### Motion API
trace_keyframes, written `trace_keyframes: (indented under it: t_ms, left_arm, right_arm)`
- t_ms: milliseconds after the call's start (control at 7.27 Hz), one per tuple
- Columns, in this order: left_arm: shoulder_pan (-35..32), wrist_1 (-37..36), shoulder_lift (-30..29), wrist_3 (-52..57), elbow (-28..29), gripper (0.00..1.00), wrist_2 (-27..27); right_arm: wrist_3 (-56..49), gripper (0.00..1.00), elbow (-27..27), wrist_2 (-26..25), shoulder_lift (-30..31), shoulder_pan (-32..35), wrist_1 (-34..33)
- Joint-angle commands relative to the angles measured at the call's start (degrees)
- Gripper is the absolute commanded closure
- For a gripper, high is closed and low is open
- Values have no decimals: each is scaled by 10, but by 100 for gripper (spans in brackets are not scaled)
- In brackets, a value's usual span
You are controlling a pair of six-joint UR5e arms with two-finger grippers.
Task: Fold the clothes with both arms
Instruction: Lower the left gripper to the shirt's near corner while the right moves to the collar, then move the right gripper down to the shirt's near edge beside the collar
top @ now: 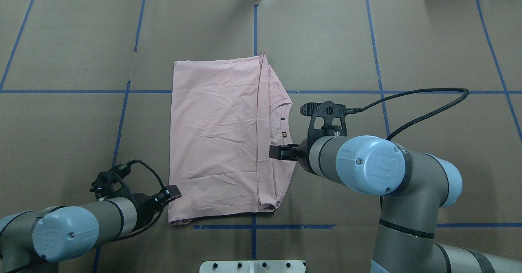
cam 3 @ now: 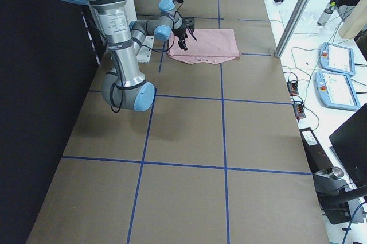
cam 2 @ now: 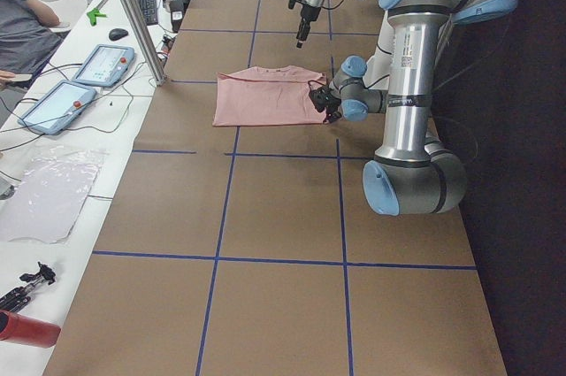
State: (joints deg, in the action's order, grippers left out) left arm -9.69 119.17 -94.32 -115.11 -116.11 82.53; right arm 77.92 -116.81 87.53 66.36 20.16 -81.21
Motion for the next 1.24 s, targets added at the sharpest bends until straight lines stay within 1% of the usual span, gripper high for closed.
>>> trace_keyframes:
  t_ms: [0,275,413,1100]
  left_arm:
    - [18,-3,-3,2,6,34,1]
    - [19,-3,-8,2,11,49,2]
    - [19,-3,-9,6,14,54,2]
    - [24,-3,-11,7,14,54,2]
  right_arm:
    - [0,0,0,0,1,1,0]
    - [0,0,1,0,0,1,0]
    - [0,0,1,0,0,1,0]
    - [0,0,1,0,1,1,0]
